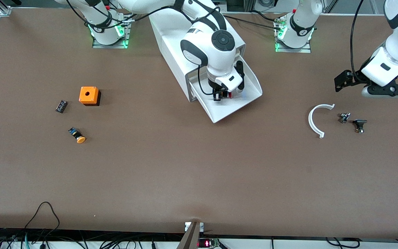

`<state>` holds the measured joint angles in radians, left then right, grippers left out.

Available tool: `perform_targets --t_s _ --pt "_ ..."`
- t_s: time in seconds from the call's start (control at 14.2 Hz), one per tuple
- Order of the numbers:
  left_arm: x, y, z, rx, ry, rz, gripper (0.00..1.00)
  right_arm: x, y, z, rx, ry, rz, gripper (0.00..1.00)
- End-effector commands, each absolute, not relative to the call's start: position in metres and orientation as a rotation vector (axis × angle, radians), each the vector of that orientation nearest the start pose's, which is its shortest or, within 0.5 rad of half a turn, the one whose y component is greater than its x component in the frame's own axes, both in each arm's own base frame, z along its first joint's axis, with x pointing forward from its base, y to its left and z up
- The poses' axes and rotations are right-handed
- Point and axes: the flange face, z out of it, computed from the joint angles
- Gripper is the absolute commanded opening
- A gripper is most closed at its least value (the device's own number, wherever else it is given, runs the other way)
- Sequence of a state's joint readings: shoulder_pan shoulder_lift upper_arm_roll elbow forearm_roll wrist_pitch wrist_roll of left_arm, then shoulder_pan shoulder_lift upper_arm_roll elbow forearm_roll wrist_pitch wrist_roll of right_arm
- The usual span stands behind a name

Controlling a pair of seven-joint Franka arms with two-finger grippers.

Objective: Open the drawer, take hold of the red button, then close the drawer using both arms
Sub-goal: 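Lower the right gripper and grasp the red button in the drawer, then lift the red button out with the right gripper while the left approaches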

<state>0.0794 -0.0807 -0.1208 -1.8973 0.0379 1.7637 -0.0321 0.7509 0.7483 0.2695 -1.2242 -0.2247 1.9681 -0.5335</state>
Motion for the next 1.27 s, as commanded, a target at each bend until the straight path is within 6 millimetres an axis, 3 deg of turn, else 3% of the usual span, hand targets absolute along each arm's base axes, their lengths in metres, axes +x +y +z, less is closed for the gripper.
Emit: perform_targets --t_s 0.0,0.21,0.49,0.64,0.71,0.85,0.99,1.06,1.2 --pt "0.543 -0.019 0.518 -3.071 0.047 0.122 1.00 0.456 0.598 0.363 -2.245 -2.248 -0.087 0.16" --pt "0.547 -0.020 0.507 -3.071 0.032 0.151 1.00 0.463 0.597 0.384 -2.277 -2.211 -0.143 0.12" --pt "0.558 -0.030 0.480 -3.074 -0.068 0.187 1.00 0.516 0.545 0.419 -2.595 -1.890 -0.243 0.12" --pt "0.564 -0.048 0.465 -3.072 -0.131 0.190 1.00 0.542 0.500 0.416 -2.833 -1.635 -0.237 0.12" --pt "0.569 -0.066 0.443 -3.069 -0.218 0.199 1.00 0.577 0.446 0.407 -3.002 -1.363 -0.223 0.12" --pt "0.576 -0.088 0.418 -3.075 -0.279 0.189 1.00 0.597 0.392 0.394 -3.103 -1.148 -0.163 0.12" --pt "0.579 -0.115 0.390 -3.079 -0.339 0.173 1.00 0.616 0.326 0.375 -3.164 -0.980 -0.096 0.12" --pt "0.579 -0.127 0.376 -3.083 -0.366 0.163 1.00 0.622 0.290 0.362 -3.187 -0.932 -0.045 0.12" --pt "0.572 -0.150 0.349 -3.096 -0.414 0.129 1.00 0.623 0.238 0.342 -3.225 -0.818 0.041 0.12"
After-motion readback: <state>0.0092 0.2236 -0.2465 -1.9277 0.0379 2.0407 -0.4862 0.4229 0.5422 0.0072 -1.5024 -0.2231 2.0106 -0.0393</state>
